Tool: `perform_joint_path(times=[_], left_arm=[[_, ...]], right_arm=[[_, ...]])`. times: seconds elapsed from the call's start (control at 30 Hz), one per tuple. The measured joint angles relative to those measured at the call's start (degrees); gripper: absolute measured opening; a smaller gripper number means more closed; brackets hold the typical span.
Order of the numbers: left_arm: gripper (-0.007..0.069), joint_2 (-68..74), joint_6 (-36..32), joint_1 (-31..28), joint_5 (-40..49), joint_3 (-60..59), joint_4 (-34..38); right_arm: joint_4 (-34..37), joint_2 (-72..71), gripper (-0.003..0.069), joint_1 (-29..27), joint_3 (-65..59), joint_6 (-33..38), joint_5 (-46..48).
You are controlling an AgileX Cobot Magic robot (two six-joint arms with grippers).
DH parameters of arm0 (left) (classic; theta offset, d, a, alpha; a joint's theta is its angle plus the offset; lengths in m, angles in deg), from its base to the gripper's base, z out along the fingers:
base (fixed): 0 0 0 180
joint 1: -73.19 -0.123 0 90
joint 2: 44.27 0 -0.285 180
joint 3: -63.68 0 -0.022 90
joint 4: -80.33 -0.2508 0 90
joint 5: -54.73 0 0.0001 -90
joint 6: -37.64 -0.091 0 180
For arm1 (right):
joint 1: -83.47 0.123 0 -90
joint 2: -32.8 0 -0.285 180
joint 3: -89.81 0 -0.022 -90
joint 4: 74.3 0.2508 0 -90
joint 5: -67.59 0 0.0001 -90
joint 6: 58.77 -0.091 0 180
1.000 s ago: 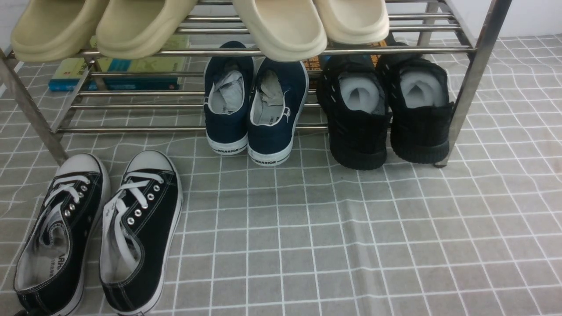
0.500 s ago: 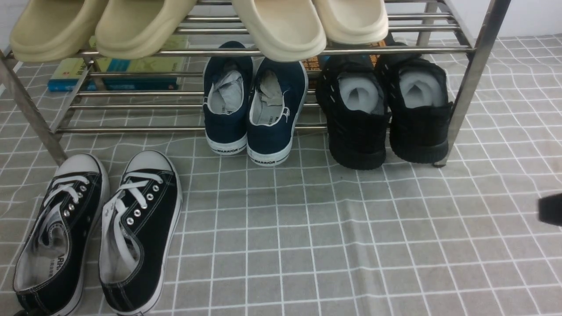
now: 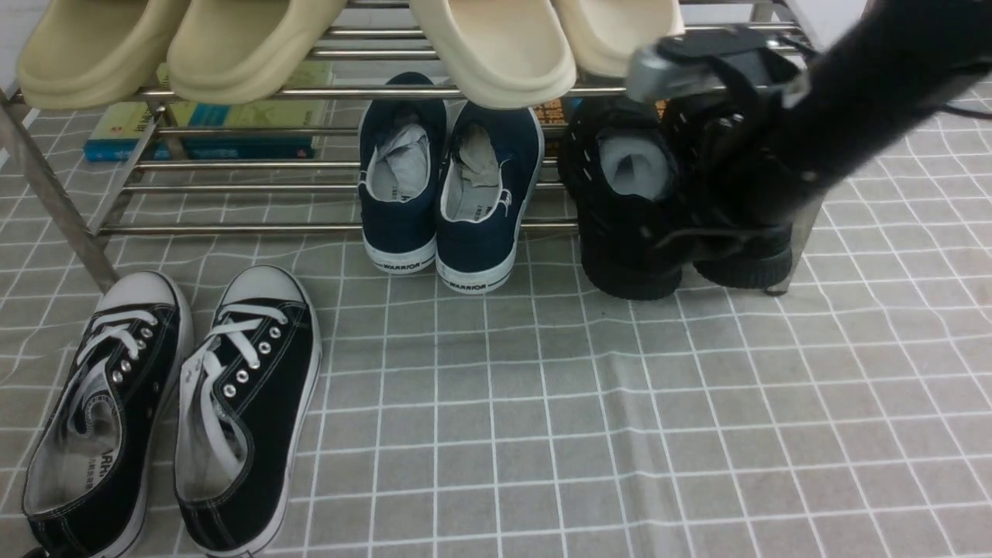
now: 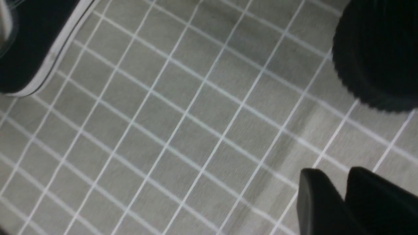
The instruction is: Take the shoes off the shelf with your hand from the grey coffee tablecloth.
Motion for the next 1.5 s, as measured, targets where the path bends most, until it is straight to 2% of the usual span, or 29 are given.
perform_joint_path(times=[0.07, 0.23, 0.33, 0.47, 0.6, 0.67, 0.77, 0.8, 0.83, 0.87, 0.93, 0.97, 1.17, 1.5], left_arm=[[0.0148, 0.0, 0.0, 0.0, 0.0, 0.0, 0.0], [0.0148, 0.0, 0.0, 0.0, 0.0, 0.0, 0.0], [0.0151, 0.0, 0.0, 0.0, 0.0, 0.0, 0.0], [0.0152, 0.0, 0.0, 0.0, 0.0, 0.0, 0.0], [0.0155, 0.0, 0.0, 0.0, 0.0, 0.0, -0.1], [0.0160, 0.0, 0.0, 0.0, 0.0, 0.0, -0.1], [0.0160, 0.0, 0.0, 0.0, 0.0, 0.0, -0.1], [0.0160, 0.0, 0.0, 0.0, 0.0, 0.0, -0.1], [0.0160, 0.0, 0.0, 0.0, 0.0, 0.0, -0.1], [0.0160, 0.0, 0.0, 0.0, 0.0, 0.0, -0.1], [0.0160, 0.0, 0.0, 0.0, 0.0, 0.0, -0.2], [0.0160, 0.0, 0.0, 0.0, 0.0, 0.0, -0.2], [0.0160, 0.0, 0.0, 0.0, 0.0, 0.0, -0.2], [0.0160, 0.0, 0.0, 0.0, 0.0, 0.0, -0.2]], right_arm=[[-7.4, 4.6, 0.0203, 2.6, 6.2, -4.7, 0.8], [-17.5, 11.2, 0.0301, 4.6, 13.2, -12.1, 1.0], [-22.0, 13.5, 0.0372, 4.6, 14.4, -13.7, 0.9], [-25.1, 15.0, 0.0445, 4.6, 14.8, -13.7, 0.5], [-25.3, 16.2, 0.0463, 4.6, 14.8, -13.8, -0.5], [-25.2, 17.5, 0.0443, 4.6, 14.9, -13.8, -1.6], [-25.0, 18.5, 0.0363, 4.6, 14.9, -13.8, -1.9], [-24.9, 18.6, 0.0321, 4.6, 14.9, -13.8, -1.9], [-24.7, 18.9, 0.0232, 4.6, 14.9, -13.8, -1.8], [-24.7, 18.9, 0.0188, 4.6, 14.9, -13.8, -1.4], [-24.1, 18.5, 0.0043, 4.6, 14.9, -14.1, 0.0], [-23.7, 18.2, 0.0012, 4.7, 14.9, -14.6, 1.3], [-22.0, 13.3, 0.0001, 8.0, 14.9, -16.2, 11.4], [-19.7, 5.9, 0.0003, 14.4, 9.7, -21.3, 12.8]])
